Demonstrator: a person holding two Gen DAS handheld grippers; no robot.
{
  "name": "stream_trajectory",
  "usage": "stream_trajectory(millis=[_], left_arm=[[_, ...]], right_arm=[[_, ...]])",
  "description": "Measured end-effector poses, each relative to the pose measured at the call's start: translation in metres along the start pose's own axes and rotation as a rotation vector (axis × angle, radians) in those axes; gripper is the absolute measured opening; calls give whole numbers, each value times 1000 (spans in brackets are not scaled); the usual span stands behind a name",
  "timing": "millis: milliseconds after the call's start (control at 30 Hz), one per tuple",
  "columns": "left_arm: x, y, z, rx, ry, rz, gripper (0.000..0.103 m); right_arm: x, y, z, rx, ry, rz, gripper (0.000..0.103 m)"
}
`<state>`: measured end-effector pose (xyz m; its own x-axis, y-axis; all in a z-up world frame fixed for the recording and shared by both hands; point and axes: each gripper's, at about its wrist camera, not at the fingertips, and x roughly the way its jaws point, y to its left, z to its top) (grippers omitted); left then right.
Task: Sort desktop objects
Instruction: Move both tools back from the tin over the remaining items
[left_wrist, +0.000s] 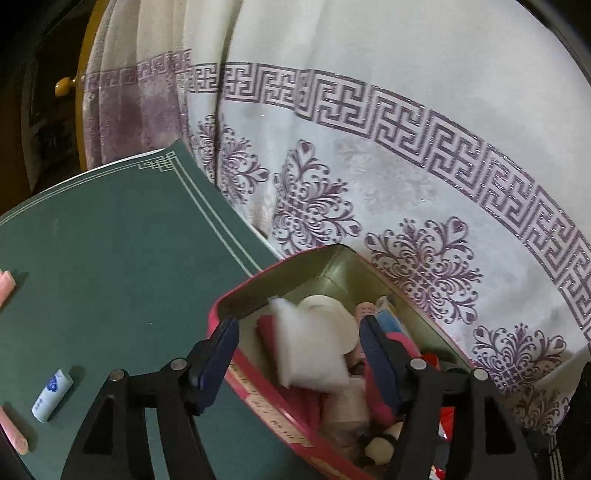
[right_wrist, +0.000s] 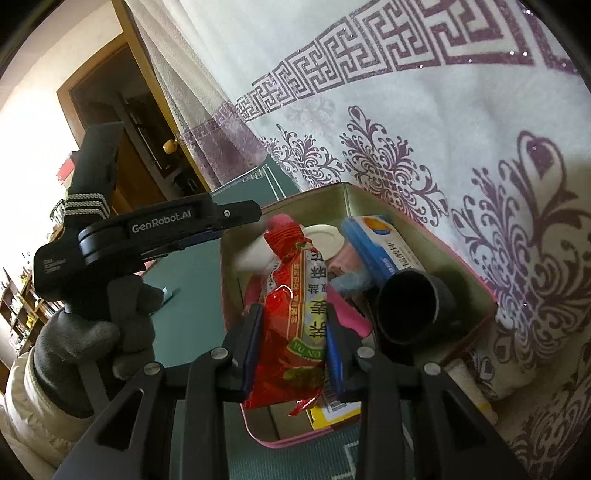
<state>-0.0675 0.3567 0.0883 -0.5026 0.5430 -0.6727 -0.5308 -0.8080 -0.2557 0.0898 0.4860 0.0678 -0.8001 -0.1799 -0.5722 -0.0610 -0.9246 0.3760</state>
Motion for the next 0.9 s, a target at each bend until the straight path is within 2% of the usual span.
stream_trajectory(millis=[233,333,700,900], left_arm=[[-15,23,-1,-22,-28,52,70],[-23,30,-5,-23,-33,90,80],[-45,63,-26,-80,-16,124,80],[-59,82,-41,-113,-14,135,80]], right_arm=[[7,5,4,-4,3,5,34],[6,10,5,-16,-2,6,34],[1,21,8,-25,-10,0,37],[14,45,4,-168,17,-40,37]])
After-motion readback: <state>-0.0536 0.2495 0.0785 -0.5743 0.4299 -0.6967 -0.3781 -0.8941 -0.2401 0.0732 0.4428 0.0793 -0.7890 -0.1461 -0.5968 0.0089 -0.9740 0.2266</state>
